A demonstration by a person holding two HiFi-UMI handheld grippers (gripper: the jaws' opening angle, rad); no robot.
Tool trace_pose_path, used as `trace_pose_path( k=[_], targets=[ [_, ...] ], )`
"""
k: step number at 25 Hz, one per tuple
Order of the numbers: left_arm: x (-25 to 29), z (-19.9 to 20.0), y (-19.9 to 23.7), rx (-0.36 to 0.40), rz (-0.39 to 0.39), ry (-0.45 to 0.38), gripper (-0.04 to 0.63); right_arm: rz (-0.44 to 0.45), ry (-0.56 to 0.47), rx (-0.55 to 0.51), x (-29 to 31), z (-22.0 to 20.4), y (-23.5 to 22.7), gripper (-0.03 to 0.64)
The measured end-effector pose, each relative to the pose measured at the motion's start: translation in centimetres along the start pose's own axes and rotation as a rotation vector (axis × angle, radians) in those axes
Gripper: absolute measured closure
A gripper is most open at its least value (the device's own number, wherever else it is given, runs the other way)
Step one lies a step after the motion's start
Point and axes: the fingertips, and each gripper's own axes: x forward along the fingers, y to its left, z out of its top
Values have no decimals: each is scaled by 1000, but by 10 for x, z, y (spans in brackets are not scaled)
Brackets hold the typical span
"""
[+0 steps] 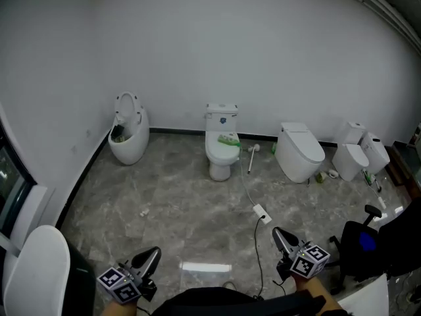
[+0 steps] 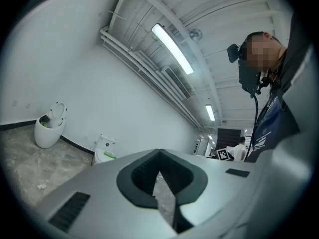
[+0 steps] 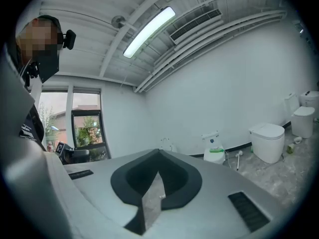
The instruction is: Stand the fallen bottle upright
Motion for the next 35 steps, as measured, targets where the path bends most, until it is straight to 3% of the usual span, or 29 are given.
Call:
trace_pose_path(
  k=[6,11,16,22,31,35],
  targets=[
    [123,11,17,7,72,-28,572,96,65,-34,63,39,-108,606],
    [219,22,33,-7,67,-49,572,122,45,-31,115,81,-184,606],
    [281,33,68,-6,54,-33,572,112,50,-20,157,97,-233,606],
    [329,57,150,-33,-8,-32,572,35,53,-42,227,100,-262,606],
    [400,125,292,-4,-181,30,572,-116,-27,-47,348,135,-268,606],
    [416,151,354,1,-203,27,572,-141,-39,-52,403,136,-267,606]
  ],
)
